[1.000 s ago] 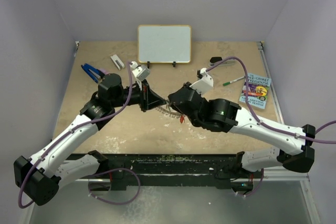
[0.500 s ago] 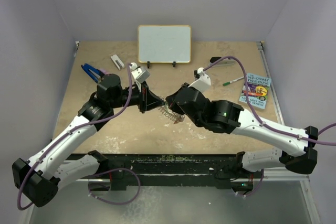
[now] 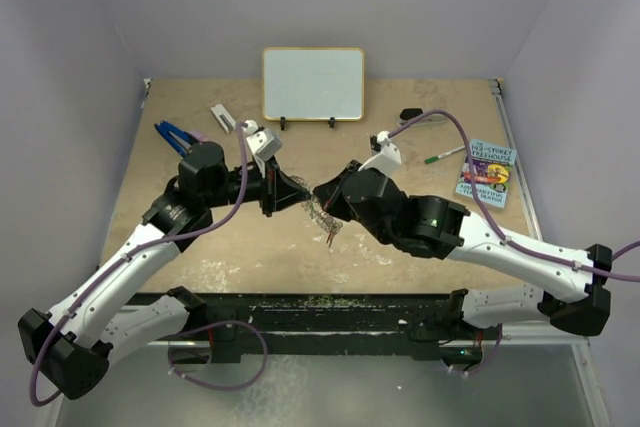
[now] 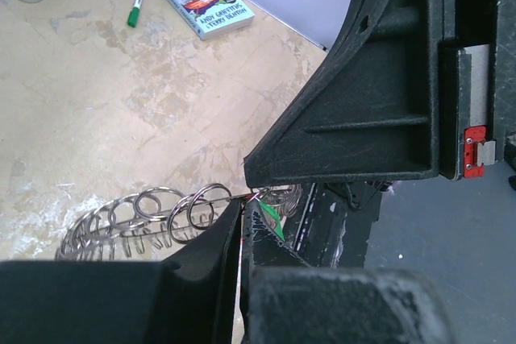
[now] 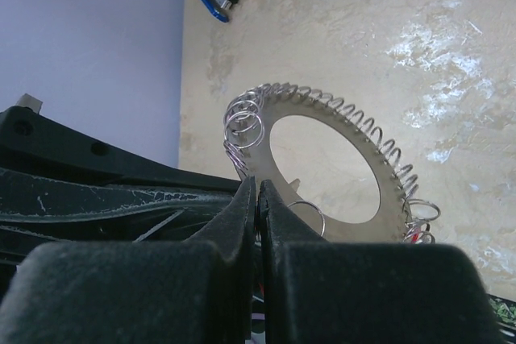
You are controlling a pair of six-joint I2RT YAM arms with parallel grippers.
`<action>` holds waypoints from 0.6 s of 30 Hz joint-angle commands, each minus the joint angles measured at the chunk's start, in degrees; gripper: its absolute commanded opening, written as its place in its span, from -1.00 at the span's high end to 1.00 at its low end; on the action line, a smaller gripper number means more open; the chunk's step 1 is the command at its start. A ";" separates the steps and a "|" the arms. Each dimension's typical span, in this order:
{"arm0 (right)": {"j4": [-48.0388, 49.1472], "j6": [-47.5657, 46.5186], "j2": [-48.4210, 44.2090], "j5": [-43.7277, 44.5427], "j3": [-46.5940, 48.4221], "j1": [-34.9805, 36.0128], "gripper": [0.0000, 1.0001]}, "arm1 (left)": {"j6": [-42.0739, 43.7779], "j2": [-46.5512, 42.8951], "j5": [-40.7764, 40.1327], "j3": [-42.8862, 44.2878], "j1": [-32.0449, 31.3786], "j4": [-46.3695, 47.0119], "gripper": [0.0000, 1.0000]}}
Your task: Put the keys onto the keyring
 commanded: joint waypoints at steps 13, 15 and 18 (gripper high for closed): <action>9.04 -5.23 -1.54 -15.70 -2.34 0.52 1.00 | 14.30 -4.14 5.96 3.71 -0.27 10.23 0.93; 8.95 -5.47 -1.26 -16.50 -2.34 0.50 1.00 | 15.32 -4.53 6.86 3.84 -0.28 11.37 0.93; 9.00 -6.03 -0.52 -17.66 -2.37 0.27 1.00 | 16.92 -4.80 8.32 4.37 -0.53 11.97 0.93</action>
